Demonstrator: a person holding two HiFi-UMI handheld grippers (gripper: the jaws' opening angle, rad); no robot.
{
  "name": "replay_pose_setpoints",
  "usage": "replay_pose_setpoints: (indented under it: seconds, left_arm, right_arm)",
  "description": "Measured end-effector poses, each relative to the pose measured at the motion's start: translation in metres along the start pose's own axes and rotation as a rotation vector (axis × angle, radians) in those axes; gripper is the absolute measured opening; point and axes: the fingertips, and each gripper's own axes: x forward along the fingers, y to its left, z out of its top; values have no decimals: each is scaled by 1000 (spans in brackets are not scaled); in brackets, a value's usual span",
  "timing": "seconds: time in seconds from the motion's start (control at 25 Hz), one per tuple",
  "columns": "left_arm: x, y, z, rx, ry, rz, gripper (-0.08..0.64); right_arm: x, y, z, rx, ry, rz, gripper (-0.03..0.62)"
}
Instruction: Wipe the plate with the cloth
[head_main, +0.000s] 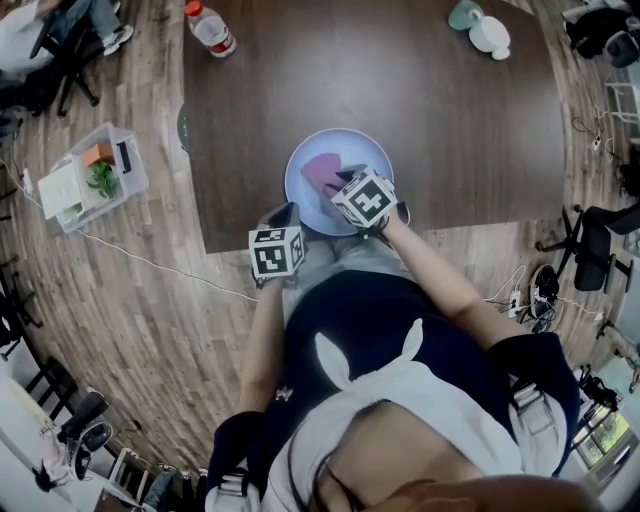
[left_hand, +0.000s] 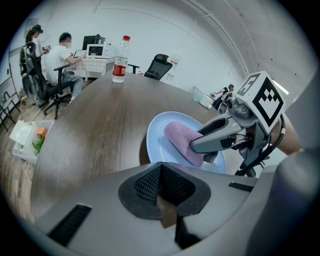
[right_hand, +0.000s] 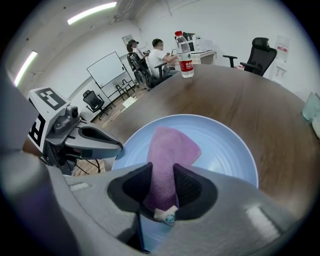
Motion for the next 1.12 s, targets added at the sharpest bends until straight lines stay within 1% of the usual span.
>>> replay_pose_setpoints:
  seconds: [0.52,0.84,1.12]
  left_arm:
    - [0,2,-1,-8,-8,8,6]
    - [-1,0,-1,-11,-15,14,6]
    - [-3,2,-2,-9,-17,16,6]
  right_arm:
    - [-12,-26,-12,60,-20,-48,121]
    - [-23,-44,-28,107,-4,-94,121]
    - [-30,-56,-35,138,0,-122,121]
